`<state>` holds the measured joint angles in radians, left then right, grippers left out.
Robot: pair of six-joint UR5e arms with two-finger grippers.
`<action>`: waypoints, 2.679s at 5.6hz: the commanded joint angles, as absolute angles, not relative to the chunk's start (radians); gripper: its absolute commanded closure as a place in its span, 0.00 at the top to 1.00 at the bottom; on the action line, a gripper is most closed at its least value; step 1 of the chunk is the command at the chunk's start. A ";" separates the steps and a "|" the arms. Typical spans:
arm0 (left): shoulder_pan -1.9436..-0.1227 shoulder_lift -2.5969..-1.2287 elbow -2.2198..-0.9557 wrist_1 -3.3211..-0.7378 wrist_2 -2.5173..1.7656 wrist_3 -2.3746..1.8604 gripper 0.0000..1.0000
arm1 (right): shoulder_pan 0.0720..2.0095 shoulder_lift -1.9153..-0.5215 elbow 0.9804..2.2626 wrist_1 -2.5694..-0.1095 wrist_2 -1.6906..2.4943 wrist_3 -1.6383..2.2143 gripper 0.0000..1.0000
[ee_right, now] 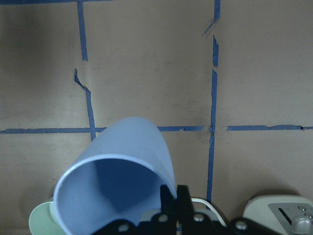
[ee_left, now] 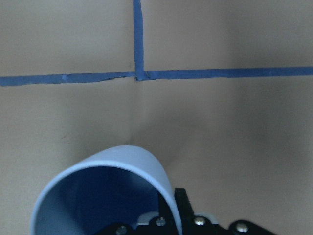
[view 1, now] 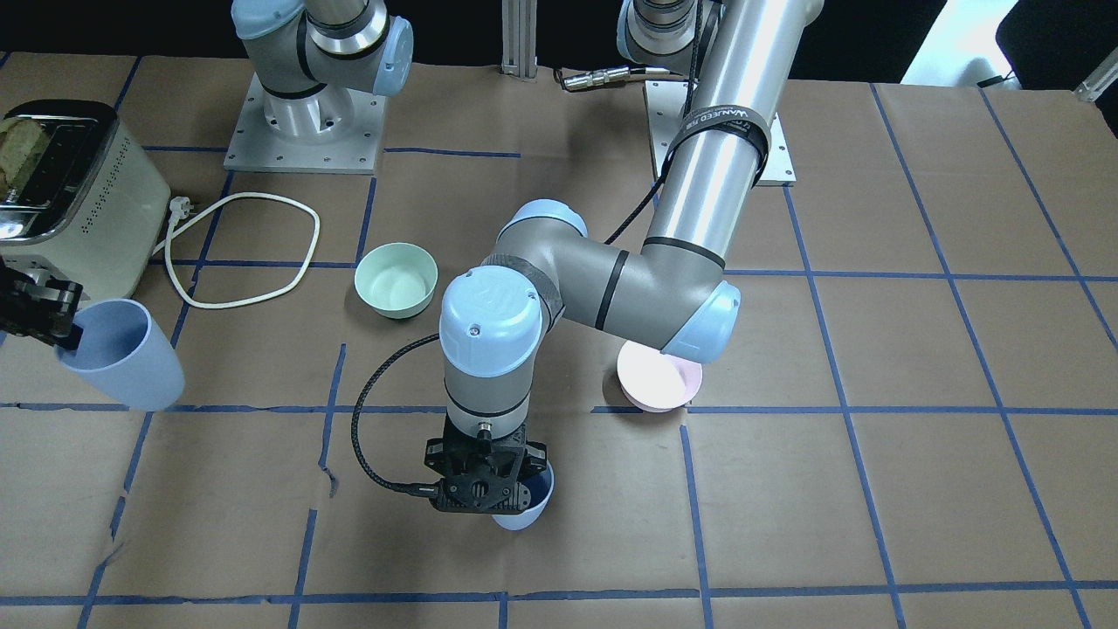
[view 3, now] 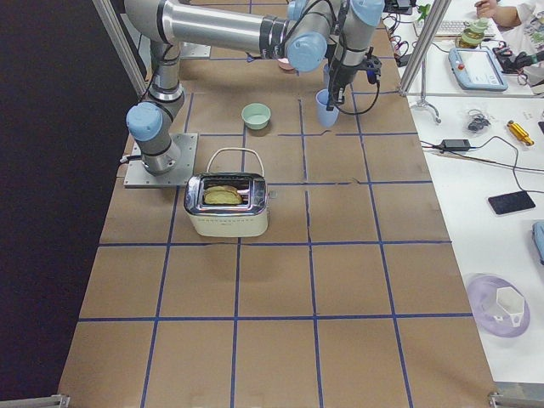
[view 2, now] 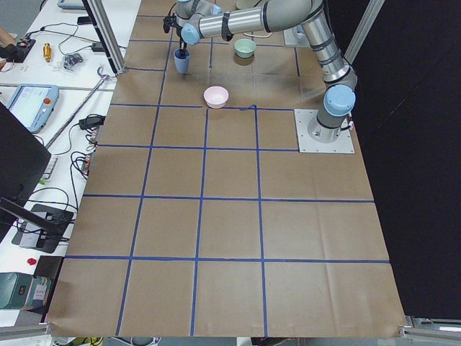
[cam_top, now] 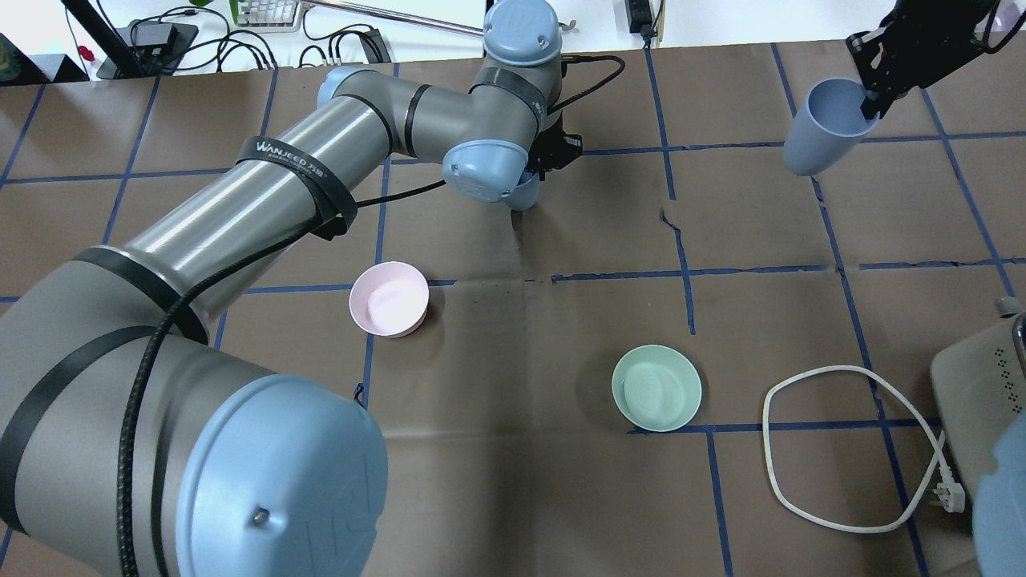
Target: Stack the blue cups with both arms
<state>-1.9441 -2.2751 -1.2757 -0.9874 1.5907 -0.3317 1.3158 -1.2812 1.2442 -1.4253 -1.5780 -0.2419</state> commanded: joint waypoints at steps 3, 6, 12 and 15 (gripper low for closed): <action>-1.930 -2.185 -1.279 -1.106 1.585 -0.325 0.99 | 1.325 -1.290 1.236 -1.401 -1.557 -0.180 0.10; -1.792 -1.921 -1.354 -1.366 1.577 -0.180 0.99 | 1.486 -1.244 1.227 -1.509 -1.520 0.036 0.09; -1.632 -1.665 -1.455 -1.615 1.574 -0.081 0.99 | 1.804 -0.942 0.927 -1.565 -1.447 0.553 0.07; -1.621 -1.632 -1.486 -1.614 1.575 -0.081 0.99 | 1.807 -0.904 0.940 -1.516 -1.437 0.551 0.08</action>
<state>-1.6215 -1.6345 -1.4834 -1.6141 1.5754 -0.0813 1.8063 -0.9113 0.9343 -1.5381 -1.4375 0.5567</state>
